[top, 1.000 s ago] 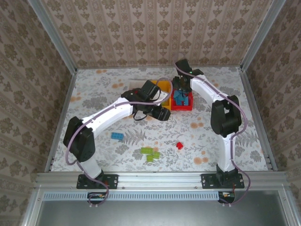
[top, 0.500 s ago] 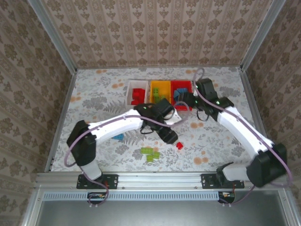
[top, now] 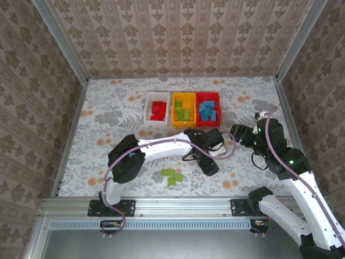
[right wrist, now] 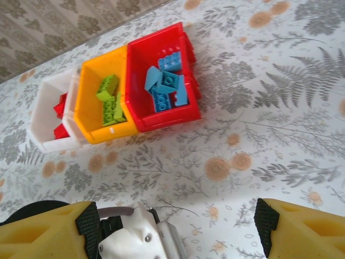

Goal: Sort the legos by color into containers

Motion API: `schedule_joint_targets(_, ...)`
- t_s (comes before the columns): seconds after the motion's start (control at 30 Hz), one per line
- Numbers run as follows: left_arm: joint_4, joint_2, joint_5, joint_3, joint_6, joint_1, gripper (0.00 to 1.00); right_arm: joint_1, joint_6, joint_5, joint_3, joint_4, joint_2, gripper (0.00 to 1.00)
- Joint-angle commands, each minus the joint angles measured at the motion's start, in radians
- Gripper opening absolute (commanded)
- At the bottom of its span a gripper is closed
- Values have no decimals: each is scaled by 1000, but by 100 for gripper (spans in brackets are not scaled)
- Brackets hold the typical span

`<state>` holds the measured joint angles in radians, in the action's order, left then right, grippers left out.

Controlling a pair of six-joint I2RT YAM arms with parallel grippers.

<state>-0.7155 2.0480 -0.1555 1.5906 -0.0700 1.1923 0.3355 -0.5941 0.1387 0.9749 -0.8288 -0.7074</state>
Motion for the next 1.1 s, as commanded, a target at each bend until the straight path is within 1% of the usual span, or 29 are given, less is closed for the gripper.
schedule_joint_targets(0.0, -63, 58, 18, 41, -8, 16, 75, 0, -32, 34, 24, -59, 27, 79)
schedule_joint_targets(0.2, -101, 119, 33, 70, -24, 16, 66, -1, -35, 31, 27, -67, 34, 79)
schedule_joint_targets(0.4, -120, 147, 52, 71, -39, 21, 62, -2, -49, 16, 9, -50, 34, 78)
schedule_joint_targets(0.63, -95, 149, 64, 58, -50, 21, 43, -2, -55, -6, -6, -27, 22, 77)
schedule_joint_targets(0.7, -84, 139, 65, 54, -56, 21, 35, -3, -48, -18, -9, -21, 22, 76)
schedule_joint_targets(0.77, -73, 124, 75, 44, -65, 17, 32, -3, -36, -36, -12, -16, 23, 75)
schedule_joint_targets(0.87, -59, 72, 97, 15, -97, -2, 31, -2, -6, -86, -12, 21, 35, 74)
schedule_joint_targets(0.9, -50, 37, 102, -6, -114, -16, 30, -3, 8, -119, -14, 49, 40, 74)
schedule_joint_targets(1.07, -28, -155, 105, -116, -200, -137, 30, -2, 41, -331, -40, 227, 46, 75)
